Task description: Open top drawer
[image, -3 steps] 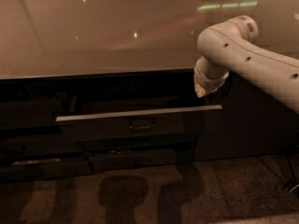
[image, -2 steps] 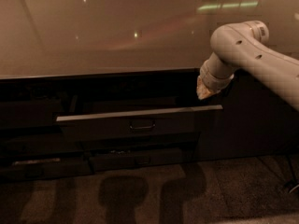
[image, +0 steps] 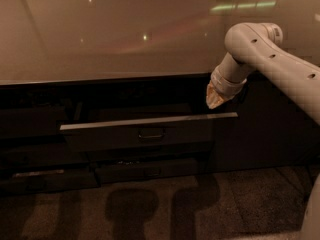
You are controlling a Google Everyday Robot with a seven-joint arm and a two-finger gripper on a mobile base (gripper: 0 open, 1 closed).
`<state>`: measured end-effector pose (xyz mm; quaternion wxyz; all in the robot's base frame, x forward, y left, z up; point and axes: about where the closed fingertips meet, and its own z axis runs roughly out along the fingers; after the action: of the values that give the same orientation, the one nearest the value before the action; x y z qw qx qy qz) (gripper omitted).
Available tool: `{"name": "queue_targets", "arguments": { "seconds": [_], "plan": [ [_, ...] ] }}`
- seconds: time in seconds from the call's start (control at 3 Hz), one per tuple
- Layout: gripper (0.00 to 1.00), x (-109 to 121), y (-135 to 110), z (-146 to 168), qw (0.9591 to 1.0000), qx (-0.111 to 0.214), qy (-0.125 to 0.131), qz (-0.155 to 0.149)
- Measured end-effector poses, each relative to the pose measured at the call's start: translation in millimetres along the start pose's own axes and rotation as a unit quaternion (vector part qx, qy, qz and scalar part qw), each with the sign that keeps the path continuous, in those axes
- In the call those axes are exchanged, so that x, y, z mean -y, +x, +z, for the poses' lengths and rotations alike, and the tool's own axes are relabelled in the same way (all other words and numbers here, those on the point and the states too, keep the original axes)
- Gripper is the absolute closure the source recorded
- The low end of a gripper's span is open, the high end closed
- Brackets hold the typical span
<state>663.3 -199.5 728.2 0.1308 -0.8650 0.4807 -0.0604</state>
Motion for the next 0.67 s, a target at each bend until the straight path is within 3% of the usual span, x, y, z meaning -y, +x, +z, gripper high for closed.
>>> {"name": "queue_targets", "arguments": {
  "seconds": [0.67],
  "plan": [
    [1.00,0.6,-0.9,11.1,0.9999,0.007,-0.013,-0.001]
  ]
}}
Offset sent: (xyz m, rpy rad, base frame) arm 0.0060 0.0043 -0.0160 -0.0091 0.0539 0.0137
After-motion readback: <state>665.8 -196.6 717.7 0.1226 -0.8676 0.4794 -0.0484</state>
